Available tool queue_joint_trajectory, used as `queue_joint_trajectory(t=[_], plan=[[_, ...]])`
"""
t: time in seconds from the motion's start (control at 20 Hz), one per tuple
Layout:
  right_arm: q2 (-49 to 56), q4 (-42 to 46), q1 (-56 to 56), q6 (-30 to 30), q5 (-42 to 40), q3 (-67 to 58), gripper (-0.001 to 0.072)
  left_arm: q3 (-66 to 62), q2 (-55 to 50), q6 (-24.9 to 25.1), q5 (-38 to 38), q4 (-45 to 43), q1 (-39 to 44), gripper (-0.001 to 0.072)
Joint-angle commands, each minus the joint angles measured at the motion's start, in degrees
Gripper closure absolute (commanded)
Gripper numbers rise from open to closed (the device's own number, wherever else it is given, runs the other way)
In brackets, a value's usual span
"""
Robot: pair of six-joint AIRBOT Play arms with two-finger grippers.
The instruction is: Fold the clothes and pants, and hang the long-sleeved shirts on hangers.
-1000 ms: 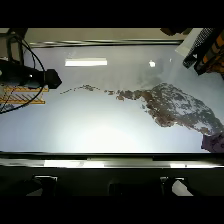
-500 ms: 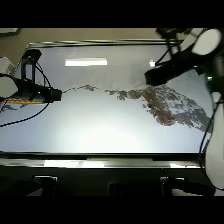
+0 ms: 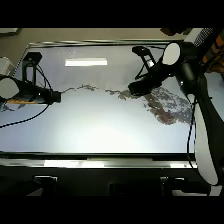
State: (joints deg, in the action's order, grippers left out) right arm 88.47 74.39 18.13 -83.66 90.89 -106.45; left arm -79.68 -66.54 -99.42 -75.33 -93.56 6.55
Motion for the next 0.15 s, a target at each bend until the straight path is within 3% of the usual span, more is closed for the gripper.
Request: queue_joint_trajectory(t=[0.0,0.1], plan=[[0.13,0.0,0.24,-0.81,0.09,0.04,0.0676,0.04,0.04,-0.02,-0.07,-0.09,-0.04,0.0681],[0.13,0.0,0.24,-0.81,0.09,0.04,0.0676,0.04,0.04,-0.02,-0.07,-0.07,-0.04,0.0681]])
